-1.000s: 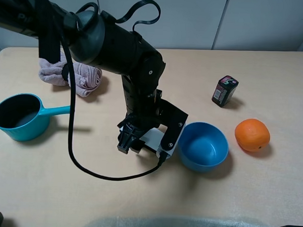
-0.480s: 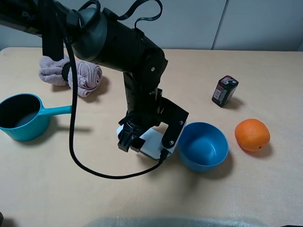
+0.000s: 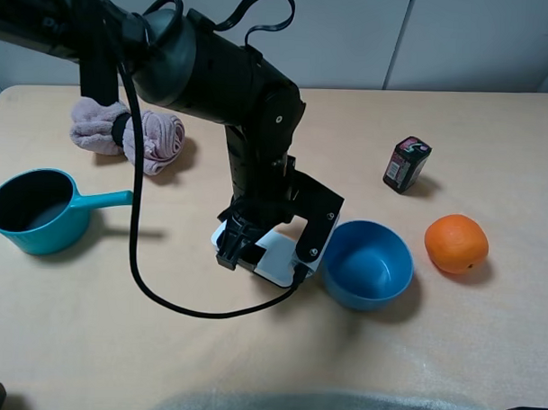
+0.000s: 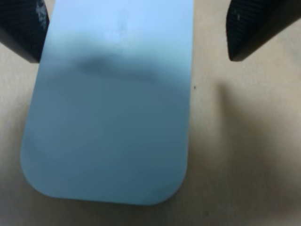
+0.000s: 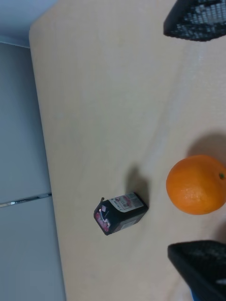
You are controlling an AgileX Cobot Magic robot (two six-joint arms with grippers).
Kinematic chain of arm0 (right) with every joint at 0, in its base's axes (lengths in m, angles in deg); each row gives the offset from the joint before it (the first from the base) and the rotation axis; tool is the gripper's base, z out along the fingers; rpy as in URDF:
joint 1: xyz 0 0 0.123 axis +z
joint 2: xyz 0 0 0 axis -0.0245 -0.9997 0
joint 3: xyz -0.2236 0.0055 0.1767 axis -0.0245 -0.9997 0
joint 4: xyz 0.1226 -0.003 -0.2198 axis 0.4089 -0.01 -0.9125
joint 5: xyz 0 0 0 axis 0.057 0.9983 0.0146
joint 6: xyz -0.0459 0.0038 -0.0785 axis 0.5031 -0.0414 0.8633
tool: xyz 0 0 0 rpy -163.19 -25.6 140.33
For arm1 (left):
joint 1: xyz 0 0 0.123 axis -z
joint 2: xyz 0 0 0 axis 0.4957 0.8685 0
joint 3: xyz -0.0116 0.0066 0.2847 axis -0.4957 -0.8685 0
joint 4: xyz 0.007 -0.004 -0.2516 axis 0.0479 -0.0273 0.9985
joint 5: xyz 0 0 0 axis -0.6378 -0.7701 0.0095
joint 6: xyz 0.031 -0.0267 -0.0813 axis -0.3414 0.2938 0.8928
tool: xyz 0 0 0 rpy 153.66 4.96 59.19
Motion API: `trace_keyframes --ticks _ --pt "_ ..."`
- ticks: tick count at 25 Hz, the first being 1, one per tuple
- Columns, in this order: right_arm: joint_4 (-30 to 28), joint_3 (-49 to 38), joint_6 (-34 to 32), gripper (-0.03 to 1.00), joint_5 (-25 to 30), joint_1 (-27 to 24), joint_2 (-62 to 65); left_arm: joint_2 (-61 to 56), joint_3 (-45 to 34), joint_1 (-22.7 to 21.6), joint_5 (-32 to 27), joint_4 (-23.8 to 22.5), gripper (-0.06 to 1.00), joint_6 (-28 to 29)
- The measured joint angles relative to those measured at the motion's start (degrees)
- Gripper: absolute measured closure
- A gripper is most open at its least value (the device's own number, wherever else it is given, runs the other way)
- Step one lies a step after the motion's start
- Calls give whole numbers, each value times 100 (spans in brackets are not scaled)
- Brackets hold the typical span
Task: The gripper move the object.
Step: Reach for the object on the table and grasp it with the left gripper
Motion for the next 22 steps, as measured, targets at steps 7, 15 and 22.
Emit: trace_keyframes --ticks 7,15,22 --pt "0 0 0 30 0 0 0 152 0 0 47 37 18 0" --pt "0 0 0 30 0 0 0 172 0 0 72 42 18 0" --pt "0 0 0 30 0 0 0 266 0 0 105 42 18 0"
